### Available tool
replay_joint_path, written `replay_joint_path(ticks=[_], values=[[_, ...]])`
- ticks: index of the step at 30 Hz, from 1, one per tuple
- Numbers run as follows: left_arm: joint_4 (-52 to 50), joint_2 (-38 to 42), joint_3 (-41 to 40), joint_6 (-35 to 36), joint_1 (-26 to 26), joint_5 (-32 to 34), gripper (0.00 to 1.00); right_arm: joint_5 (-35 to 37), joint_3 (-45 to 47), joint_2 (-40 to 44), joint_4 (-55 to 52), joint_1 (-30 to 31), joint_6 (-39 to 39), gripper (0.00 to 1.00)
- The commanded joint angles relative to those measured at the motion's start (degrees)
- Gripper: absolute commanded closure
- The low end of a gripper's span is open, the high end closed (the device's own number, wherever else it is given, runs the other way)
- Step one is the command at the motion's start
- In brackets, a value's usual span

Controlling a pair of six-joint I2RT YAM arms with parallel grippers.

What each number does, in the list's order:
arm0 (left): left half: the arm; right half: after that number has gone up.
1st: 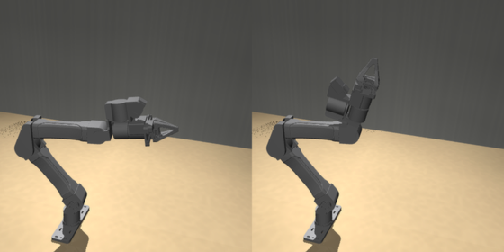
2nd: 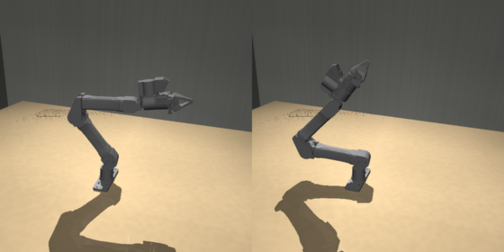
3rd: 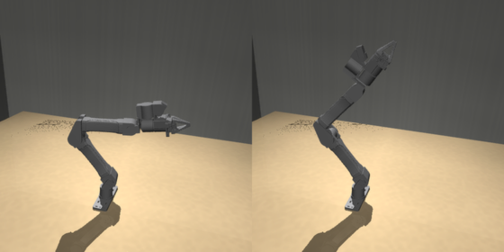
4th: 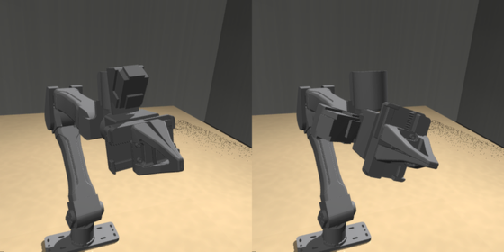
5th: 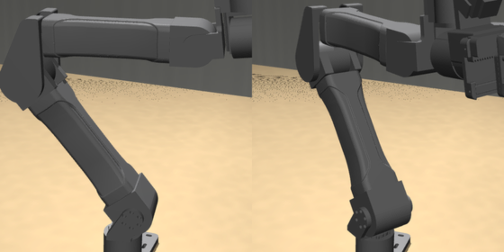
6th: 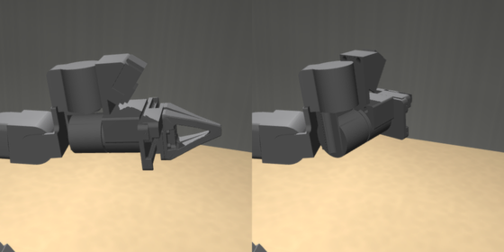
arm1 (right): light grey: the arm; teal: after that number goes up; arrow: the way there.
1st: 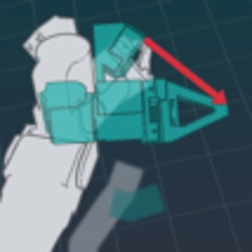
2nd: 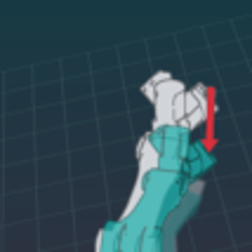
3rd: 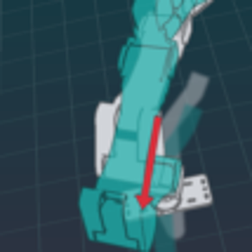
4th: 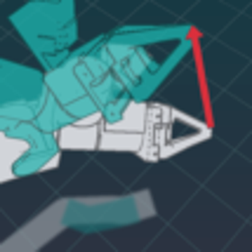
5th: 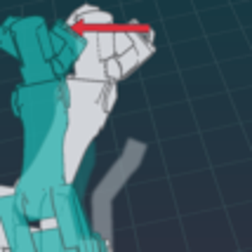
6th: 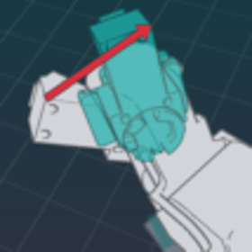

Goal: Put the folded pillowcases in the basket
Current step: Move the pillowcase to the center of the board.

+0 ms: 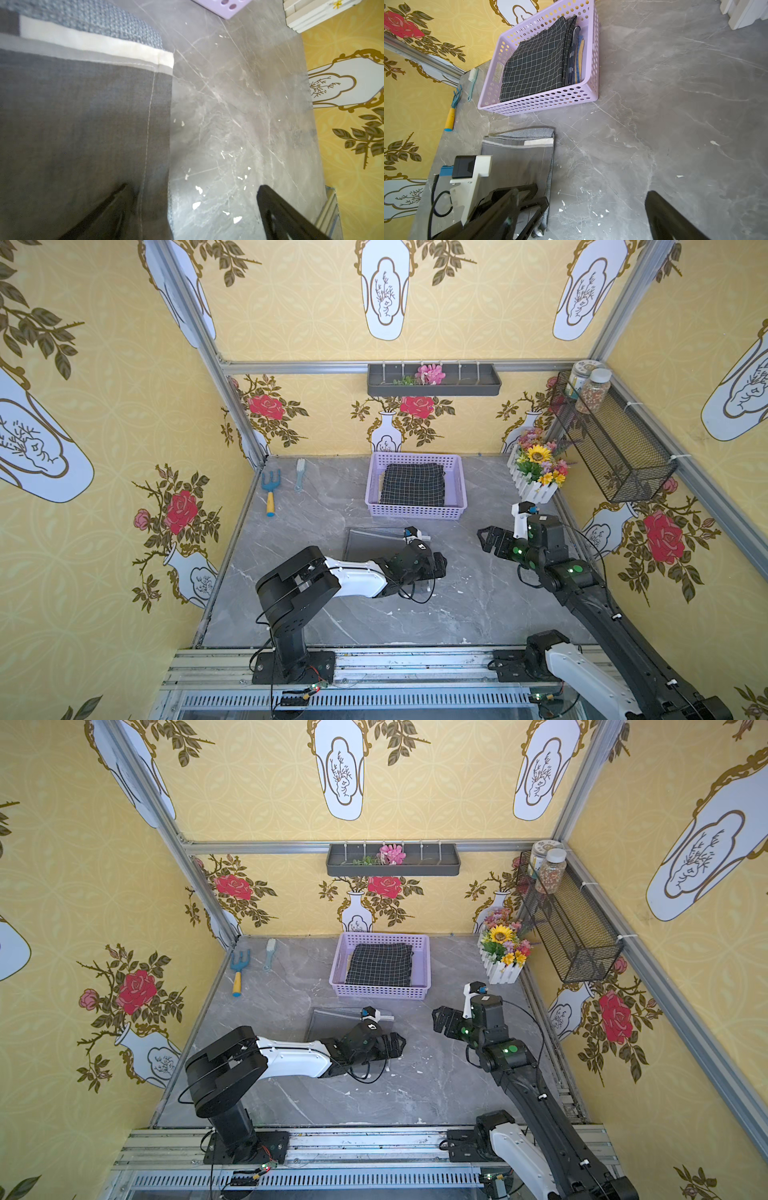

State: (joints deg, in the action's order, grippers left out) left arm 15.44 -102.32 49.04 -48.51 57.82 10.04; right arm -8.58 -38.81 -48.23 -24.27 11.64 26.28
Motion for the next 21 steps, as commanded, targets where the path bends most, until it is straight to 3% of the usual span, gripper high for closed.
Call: replay_joint_path(ticks=[1,13,21], values=[[2.09,0.46,0.24,-0.73,0.43,-2.4,0.01,1.02,0.31,0.66,-1.57,0.05,-1.6,0.03],[3.88,16.48,-7.58,2.77,0.19,8.75,0.0,-6.67,2.17,-3.78,1.3,1.21,-1.78,0.03],[2.53,26.65,-15.81,6.55,-0.38,14.72,0.0,-2.4,1.51,-11.62,6.46,11.8,1.34,0.01]])
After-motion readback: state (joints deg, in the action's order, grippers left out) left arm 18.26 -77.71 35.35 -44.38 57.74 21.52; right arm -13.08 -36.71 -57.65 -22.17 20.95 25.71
